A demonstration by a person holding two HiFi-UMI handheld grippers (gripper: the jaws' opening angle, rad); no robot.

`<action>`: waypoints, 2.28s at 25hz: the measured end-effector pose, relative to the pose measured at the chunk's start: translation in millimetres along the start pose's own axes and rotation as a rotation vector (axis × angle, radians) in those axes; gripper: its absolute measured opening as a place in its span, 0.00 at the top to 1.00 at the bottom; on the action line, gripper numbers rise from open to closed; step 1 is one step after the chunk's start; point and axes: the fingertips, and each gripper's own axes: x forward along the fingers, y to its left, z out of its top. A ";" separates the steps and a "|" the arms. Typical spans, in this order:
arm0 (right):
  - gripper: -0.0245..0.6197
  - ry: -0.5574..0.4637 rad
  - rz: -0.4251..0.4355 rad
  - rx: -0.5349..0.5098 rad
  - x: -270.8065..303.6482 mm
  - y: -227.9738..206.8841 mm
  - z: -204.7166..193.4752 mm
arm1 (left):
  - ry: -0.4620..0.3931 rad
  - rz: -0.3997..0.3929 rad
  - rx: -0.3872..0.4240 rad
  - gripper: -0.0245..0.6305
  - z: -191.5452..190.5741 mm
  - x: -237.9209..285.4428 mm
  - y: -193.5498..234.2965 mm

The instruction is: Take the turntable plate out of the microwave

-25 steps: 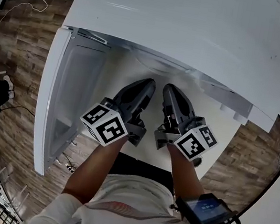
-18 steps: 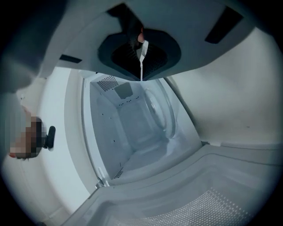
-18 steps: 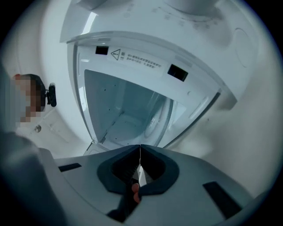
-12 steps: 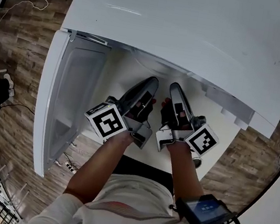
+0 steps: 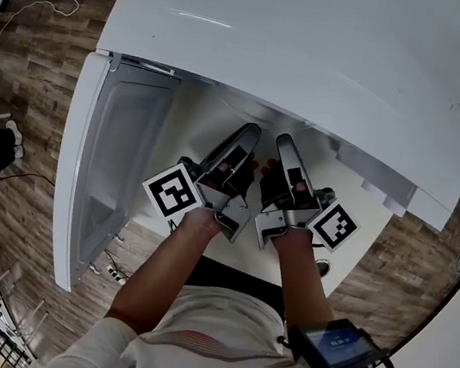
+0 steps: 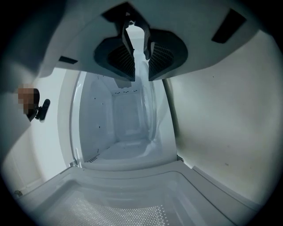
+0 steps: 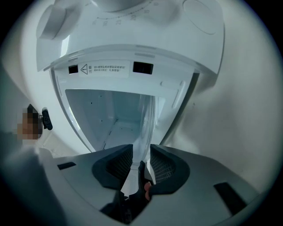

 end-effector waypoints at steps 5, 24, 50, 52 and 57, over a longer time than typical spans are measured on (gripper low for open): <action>0.78 0.009 -0.005 0.027 2.5 -4.3 -2.7 | 0.005 -0.005 -0.050 0.78 -5.4 -3.1 -0.4; 0.75 -0.041 -0.022 0.130 22.1 -24.1 5.5 | -0.023 -0.006 -0.140 0.73 17.1 19.3 25.0; 0.84 -0.033 0.015 0.225 34.7 -25.5 5.4 | 0.065 -0.019 -0.126 0.90 24.4 28.8 19.4; 0.86 -0.032 0.021 0.203 33.3 -22.1 4.9 | 0.063 -0.024 -0.129 0.90 23.1 27.1 18.9; 0.91 -0.036 0.042 0.153 32.1 -15.6 6.5 | 0.055 -0.050 -0.120 0.91 23.0 25.8 14.9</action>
